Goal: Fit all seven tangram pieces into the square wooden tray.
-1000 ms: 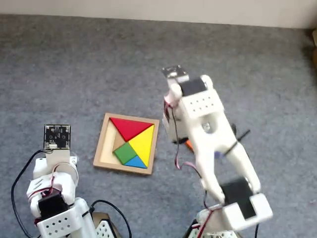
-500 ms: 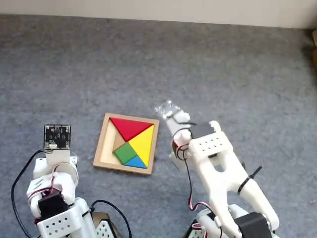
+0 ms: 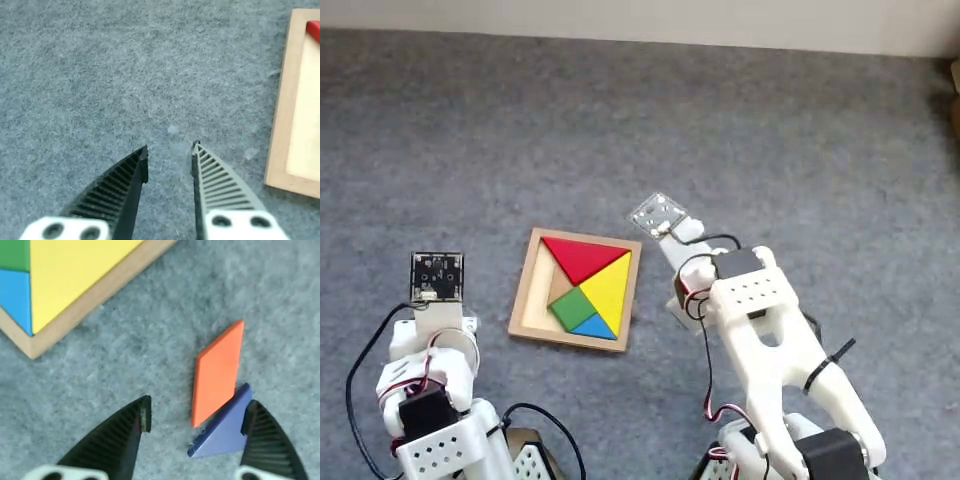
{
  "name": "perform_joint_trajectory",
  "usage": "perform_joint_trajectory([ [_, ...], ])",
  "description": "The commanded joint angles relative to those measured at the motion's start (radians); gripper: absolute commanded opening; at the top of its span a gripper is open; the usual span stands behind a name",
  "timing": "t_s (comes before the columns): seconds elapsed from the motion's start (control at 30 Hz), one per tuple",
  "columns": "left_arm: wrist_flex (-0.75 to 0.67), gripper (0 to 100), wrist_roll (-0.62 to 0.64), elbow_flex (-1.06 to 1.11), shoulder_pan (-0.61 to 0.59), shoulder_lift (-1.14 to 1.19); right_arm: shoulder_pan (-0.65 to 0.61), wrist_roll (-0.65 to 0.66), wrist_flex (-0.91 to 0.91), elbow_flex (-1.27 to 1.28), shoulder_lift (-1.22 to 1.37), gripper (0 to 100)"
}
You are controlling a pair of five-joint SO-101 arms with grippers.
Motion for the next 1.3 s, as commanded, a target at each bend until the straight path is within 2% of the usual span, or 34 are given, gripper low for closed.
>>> perform_joint_trajectory([
  [0.0,-0.021,16,-0.005,-0.007,0.019,-0.056,0.016,0.011,-0.03,-0.013,0.038,27.4],
  [0.13,-0.021,16,-0.005,-0.007,0.019,-0.056,0.015,0.009,-0.053,-0.054,0.193,22.0],
  [0.43,-0.021,16,-0.005,-0.007,0.019,-0.056,0.048,0.008,-0.137,-0.131,0.412,21.9],
  [0.63,-0.021,16,-0.005,-0.007,0.019,-0.056,0.113,0.008,-0.137,-0.2,0.424,21.8],
  [1.2,-0.021,16,-0.005,-0.005,0.019,-0.056,0.082,0.006,-0.102,-0.326,0.433,21.7],
  [1.27,-0.021,16,-0.005,-0.005,0.022,-0.056,0.084,-0.031,-0.102,-0.328,0.432,21.7],
])
